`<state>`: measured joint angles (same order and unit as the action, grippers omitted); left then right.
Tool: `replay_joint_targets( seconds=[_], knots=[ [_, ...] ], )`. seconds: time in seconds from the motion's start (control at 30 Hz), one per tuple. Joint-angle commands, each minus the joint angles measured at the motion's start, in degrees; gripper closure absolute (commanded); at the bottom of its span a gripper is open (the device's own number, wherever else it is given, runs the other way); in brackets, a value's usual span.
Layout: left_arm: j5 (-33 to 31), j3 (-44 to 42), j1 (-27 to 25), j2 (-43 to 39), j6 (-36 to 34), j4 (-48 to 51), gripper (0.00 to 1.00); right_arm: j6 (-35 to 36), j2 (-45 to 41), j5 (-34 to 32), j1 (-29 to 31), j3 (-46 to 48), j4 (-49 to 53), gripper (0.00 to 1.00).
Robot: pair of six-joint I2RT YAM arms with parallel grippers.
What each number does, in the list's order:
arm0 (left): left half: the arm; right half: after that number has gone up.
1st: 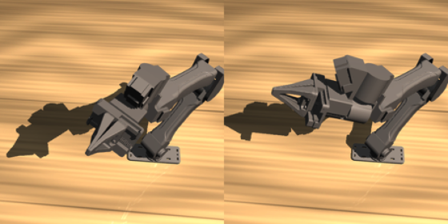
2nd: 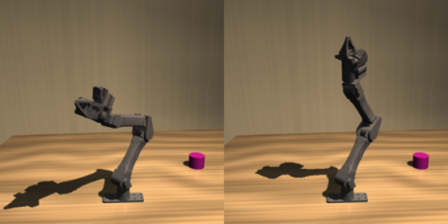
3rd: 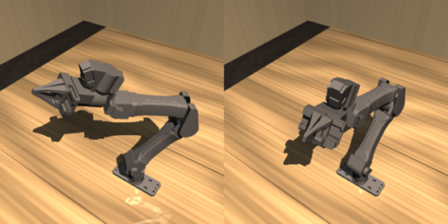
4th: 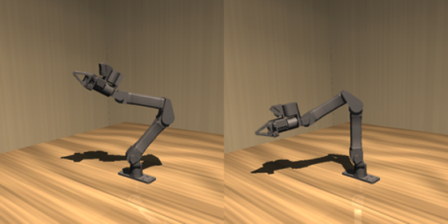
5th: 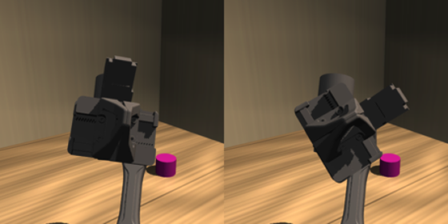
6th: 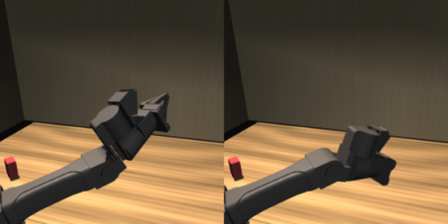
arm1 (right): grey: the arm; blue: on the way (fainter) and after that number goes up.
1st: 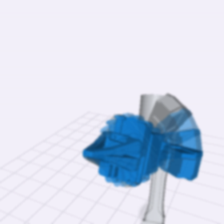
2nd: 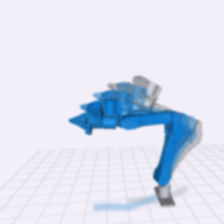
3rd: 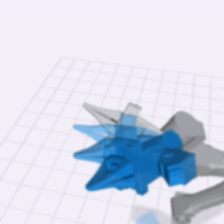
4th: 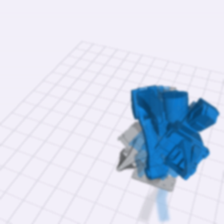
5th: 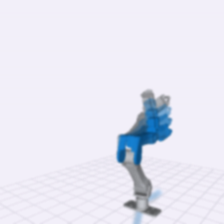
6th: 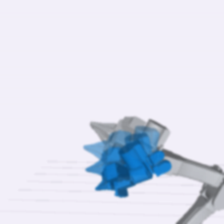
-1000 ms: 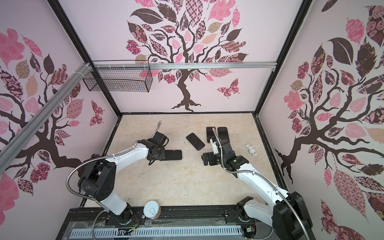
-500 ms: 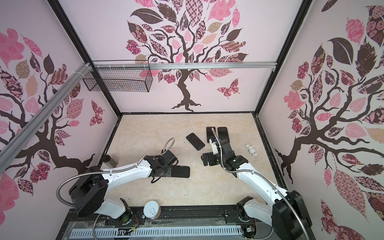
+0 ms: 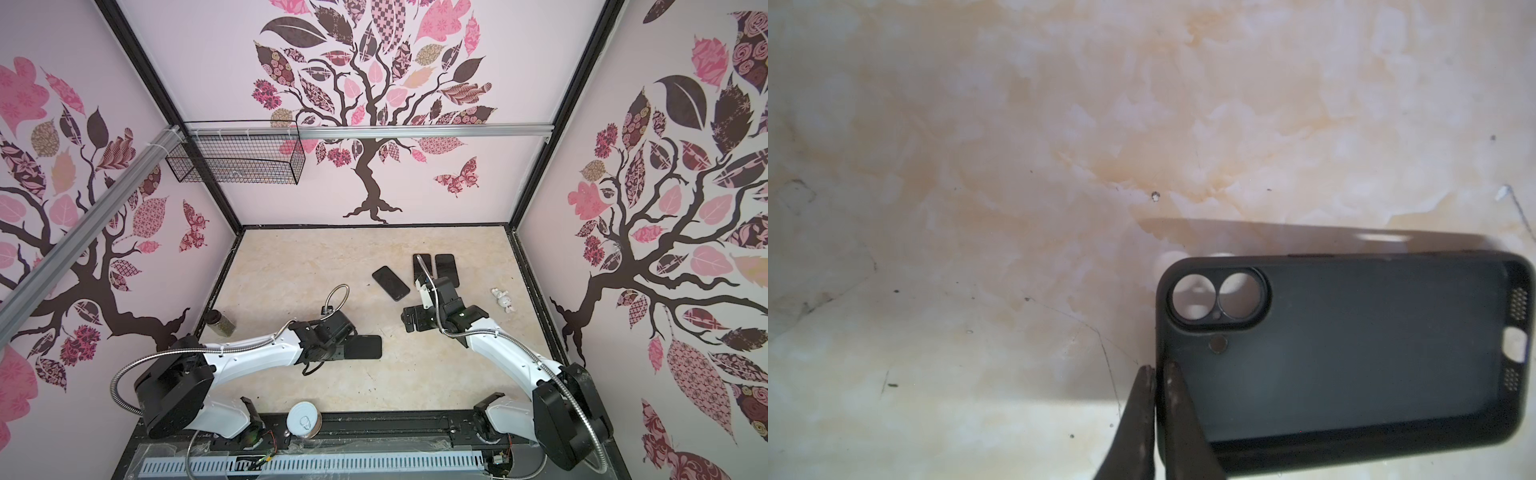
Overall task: Put the phone into the phone case
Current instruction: 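Grip the black case edge with the left gripper and drag it nearer the robot, then release the black case with the left gripper while the right gripper grasps the blue-edged phone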
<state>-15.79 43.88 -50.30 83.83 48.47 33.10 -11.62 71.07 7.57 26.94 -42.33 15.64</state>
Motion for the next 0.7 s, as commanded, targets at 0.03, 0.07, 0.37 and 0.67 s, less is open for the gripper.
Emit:
replay_joint_targets(
  seconds=[0.03,0.07,0.37,0.67],
  knots=[
    [-0.2,-1.2,-0.1,-3.7,0.9,-1.2,0.78,3.0,3.4,-1.0,0.2,-4.6,1.5,0.0],
    [-0.4,-0.9,-0.2,-4.6,0.8,-0.6,0.73,4.1,4.2,-0.8,0.2,-5.4,1.3,0.0],
    [-5.6,-1.6,0.0,-16.7,-1.2,4.9,0.26,15.4,13.9,1.2,0.0,-12.3,-4.9,0.0],
    [-8.2,-3.6,1.5,-28.7,-1.3,10.4,0.07,21.8,32.0,-3.9,0.0,-28.2,-2.3,0.0]
  ],
)
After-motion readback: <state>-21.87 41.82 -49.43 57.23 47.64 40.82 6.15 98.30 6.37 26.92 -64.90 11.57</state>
